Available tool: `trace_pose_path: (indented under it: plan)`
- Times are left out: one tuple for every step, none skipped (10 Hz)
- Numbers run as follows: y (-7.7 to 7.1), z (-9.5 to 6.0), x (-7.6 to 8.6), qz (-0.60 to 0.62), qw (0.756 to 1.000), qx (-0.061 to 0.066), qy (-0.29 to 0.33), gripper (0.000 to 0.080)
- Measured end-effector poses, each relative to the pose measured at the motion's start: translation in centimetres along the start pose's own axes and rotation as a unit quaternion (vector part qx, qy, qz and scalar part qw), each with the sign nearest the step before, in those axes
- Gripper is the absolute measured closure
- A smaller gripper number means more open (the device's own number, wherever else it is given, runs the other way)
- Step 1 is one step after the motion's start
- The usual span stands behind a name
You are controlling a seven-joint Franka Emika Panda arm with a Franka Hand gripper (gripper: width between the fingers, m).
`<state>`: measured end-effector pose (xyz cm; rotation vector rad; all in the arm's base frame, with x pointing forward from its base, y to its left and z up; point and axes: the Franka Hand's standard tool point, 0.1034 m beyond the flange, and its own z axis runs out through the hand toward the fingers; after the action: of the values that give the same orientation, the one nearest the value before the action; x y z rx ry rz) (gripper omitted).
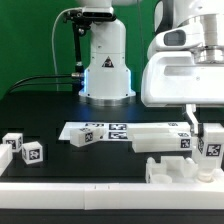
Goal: Assemble chair
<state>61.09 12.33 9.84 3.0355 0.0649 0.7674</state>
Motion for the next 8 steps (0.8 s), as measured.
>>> trace_pose_path:
  plan:
    - [0.0,0.1,0.1,-0.001,1.0,-0.001,0.004,0.0514]
    - [0.1,0.4,-0.1,-0.002,1.0,-0.002,0.003,0.0514]
    - [0.1,0.8,-0.3,-0.002,1.0,-0.003,0.001,0.0514]
    - [0.1,1.1,-0.7,-0.004,1.0,-0.004,-0.001,0.0514]
    - [0.0,1.2,-0.8,-0.005,1.0,-0.005,0.002,0.0514]
    - [0.0,1.2,-0.8,-0.006,1.0,-0.006,0.006,0.0514]
    - [0.0,1.3,-0.8,-0.007,1.0,-0.006,0.015,0.0514]
    - [0.1,1.2,-0.8,-0.007,1.0,-0.006,0.018,0.0514]
